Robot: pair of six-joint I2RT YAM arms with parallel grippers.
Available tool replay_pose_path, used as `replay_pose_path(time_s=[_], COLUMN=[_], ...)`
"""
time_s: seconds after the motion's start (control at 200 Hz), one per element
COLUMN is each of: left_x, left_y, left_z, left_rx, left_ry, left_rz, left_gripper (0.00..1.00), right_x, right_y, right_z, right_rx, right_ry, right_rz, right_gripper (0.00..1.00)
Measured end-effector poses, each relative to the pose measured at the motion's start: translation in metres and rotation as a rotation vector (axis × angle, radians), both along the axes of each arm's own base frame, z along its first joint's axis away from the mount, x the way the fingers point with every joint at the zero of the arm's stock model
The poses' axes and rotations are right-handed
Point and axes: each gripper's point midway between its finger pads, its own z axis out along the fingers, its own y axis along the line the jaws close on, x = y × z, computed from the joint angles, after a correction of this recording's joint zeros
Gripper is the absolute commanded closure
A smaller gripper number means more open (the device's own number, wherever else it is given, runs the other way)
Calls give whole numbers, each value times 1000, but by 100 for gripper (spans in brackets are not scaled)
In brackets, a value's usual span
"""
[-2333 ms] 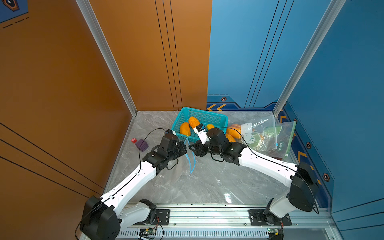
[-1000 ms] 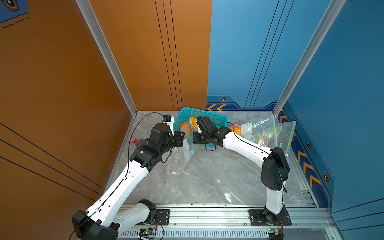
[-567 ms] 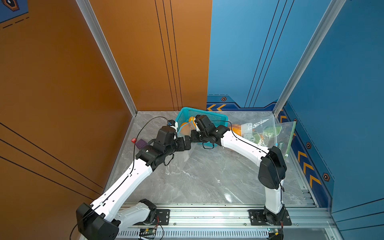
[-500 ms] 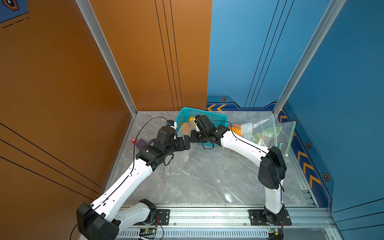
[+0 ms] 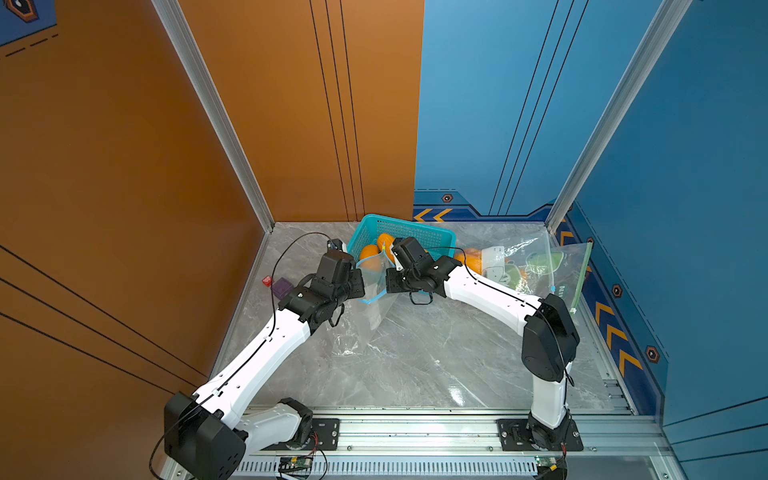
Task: Place the mango in a zip-top bag and seal the zipper
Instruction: Open the zipper of the food storage bag at the center of the board.
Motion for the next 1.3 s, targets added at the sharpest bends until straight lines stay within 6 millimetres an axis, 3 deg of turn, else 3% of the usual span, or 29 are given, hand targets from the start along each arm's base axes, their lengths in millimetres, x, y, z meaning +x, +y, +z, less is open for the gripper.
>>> replay_pose_path(time_s=[0.175,0.31,0.485,0.606,0.756,0.876,0.961,1.076,1.211,1.301], left_x=[-9,-6,2,7,10,12,13,14,14,16], left_y=[2,8,16,23,28,30,31,30,29,30], left_z=[42,43,33,28,26,24,22,20,23,33], left_rx=[97,156,212,225,225,221,214,204,198,201], left_ry=[-138,-148,-124,-106,-97,-90,-82,-76,-79,-97], left_rz=[-25,-7,21,42,56,61,61,58,52,49], left_gripper=[100,100,100,100,100,100,100,100,100,100], right_x=[4,-2,-3,-3,11,34,49,67,97,120], right_y=[-9,1,20,18,-7,-34,-43,-39,-36,-47], right_z=[-6,5,45,77,125,146,150,145,123,93], right_rx=[-8,14,84,123,169,210,256,266,128,-6], right_ry=[19,14,-45,-101,-191,-222,-203,-193,-204,-202], right_rz=[-10,62,163,203,181,149,154,161,118,66], right_gripper=[75,55,42,39,34,28,28,29,30,30])
